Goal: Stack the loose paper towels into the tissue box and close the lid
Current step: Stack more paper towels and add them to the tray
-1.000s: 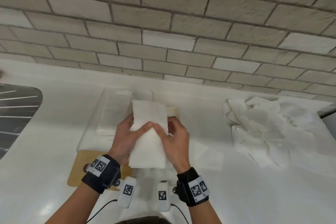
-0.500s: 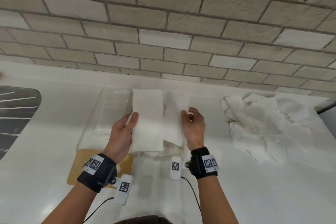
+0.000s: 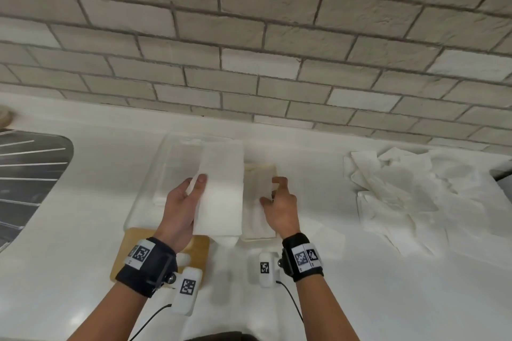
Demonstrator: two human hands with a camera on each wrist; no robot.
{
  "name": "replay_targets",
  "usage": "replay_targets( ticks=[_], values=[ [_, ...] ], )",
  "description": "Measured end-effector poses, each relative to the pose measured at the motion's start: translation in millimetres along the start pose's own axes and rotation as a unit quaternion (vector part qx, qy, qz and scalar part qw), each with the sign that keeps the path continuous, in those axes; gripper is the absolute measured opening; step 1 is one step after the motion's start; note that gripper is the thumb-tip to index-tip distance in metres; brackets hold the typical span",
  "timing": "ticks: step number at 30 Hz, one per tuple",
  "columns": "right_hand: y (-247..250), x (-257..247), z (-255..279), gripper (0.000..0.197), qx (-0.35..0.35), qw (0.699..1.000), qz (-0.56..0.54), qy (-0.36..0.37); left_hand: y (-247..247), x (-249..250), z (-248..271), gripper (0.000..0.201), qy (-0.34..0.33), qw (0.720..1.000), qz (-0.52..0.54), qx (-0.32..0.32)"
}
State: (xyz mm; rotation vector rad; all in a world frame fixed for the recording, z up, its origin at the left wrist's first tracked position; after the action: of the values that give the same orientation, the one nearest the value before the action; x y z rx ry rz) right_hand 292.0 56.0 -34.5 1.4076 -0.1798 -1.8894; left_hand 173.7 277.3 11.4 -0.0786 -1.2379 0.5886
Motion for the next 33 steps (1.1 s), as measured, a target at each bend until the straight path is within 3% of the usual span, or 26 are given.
replay_targets(
  ticks=[3, 6, 10, 14, 16, 22, 29, 31, 33],
  values=[
    [3, -13, 14, 0.054, 0.031, 0.998, 0.026, 0.039, -5, -6, -4, 0.040, 0.006, 1.000, 0.004, 0.001],
    [31, -35, 40, 0.030, 0.161, 0.977, -0.079, 0.118, -9, -8, -8, 0.044, 0.003, 1.000, 0.005, 0.010],
    [11, -56, 48, 0.028, 0.038, 0.946, -0.304, 0.108, -26, -10, -11, 0.058, -0.006, 1.000, 0.006, -0.009],
    [15, -45, 41, 0.023, 0.057, 0.903, -0.412, 0.108, -40, -3, -15, 0.064, -0.016, 0.999, 0.019, -0.040],
    [16, -32, 39, 0.038, 0.061, 0.881, -0.460, 0.088, -37, 0, -17, 0.053, -0.023, 0.999, 0.027, -0.039],
    [10, -30, 42, 0.026, -0.001, 0.816, -0.575, 0.065, -25, 0, -25, 0.042, -0.040, 0.999, 0.008, -0.031],
    [-10, -39, 37, 0.031, -0.030, 0.828, -0.557, 0.056, -54, -7, -23, 0.051, -0.023, 0.992, -0.091, -0.080],
    [-8, -39, 32, 0.025, -0.018, 0.845, -0.531, 0.052, -55, -10, -25, 0.059, -0.010, 0.988, -0.118, -0.096],
    [1, -34, 29, 0.021, 0.027, 0.878, -0.475, 0.051, -49, -8, -26, 0.053, -0.009, 0.982, -0.161, -0.096]
  ],
)
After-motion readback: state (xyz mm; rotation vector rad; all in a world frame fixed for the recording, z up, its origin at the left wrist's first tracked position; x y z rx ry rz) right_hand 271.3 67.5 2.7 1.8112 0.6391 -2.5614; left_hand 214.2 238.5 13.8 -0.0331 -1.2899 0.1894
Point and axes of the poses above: each hand's wrist, its own z-axis away from the middle knuckle, its own y-axis out of the back of the hand, x = y × z, the point moved 9 cm from there along -z, towards the middle knuckle, and after that the axes turned 10 degrees about -x, right-handed, at the moved point
